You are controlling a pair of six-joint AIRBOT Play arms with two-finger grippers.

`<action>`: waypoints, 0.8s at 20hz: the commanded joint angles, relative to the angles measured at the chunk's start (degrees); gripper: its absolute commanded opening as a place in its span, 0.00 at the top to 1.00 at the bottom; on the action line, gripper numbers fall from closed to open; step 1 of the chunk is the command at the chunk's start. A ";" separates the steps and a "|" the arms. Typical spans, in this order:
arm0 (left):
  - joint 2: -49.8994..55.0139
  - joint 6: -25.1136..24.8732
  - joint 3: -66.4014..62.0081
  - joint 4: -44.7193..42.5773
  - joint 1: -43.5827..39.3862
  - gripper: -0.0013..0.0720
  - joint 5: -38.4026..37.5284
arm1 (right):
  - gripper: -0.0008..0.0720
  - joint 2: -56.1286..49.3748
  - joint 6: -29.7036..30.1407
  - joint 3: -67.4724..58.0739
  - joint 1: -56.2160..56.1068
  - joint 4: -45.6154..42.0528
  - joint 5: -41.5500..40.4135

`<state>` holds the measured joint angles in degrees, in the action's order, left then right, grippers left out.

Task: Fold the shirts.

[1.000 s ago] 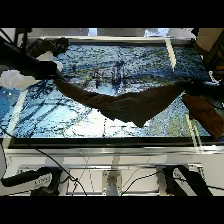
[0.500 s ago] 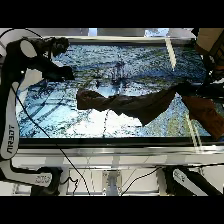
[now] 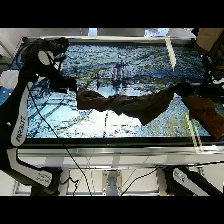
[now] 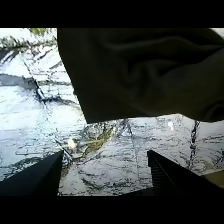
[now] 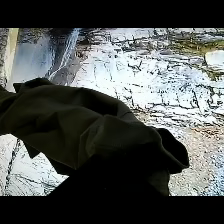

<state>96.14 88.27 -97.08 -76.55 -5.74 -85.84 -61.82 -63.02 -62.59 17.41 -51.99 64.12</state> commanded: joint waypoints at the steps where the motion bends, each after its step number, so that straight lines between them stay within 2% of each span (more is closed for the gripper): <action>1: 2.10 0.39 3.74 1.20 0.02 0.16 -2.14 | 0.96 -0.02 0.04 0.00 0.00 0.09 0.15; 4: 2.36 -0.02 8.37 6.21 0.04 0.19 -0.92 | 0.96 -0.04 0.09 0.00 0.00 0.09 0.09; 6: 2.36 0.09 11.69 8.96 0.04 0.22 2.71 | 0.96 -0.02 0.09 0.00 0.00 0.11 0.15; 11: 2.38 1.55 18.03 9.16 0.04 0.23 8.09 | 0.96 -0.04 1.38 0.00 0.00 0.13 0.52; 14: 2.38 1.97 21.31 9.09 0.02 0.27 13.68 | 0.96 -0.02 1.38 0.00 0.00 0.15 0.57; 15: 2.38 1.95 21.99 9.11 0.02 0.34 15.72 | 0.96 -0.02 1.38 -0.02 0.00 0.15 0.55; 16: 2.45 1.99 22.23 9.11 0.02 0.35 17.55 | 0.96 -0.02 1.38 0.00 0.00 0.15 0.57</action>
<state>98.50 89.89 -77.06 -67.66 -5.74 -74.39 -61.82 -61.82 -62.59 17.41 -51.83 64.62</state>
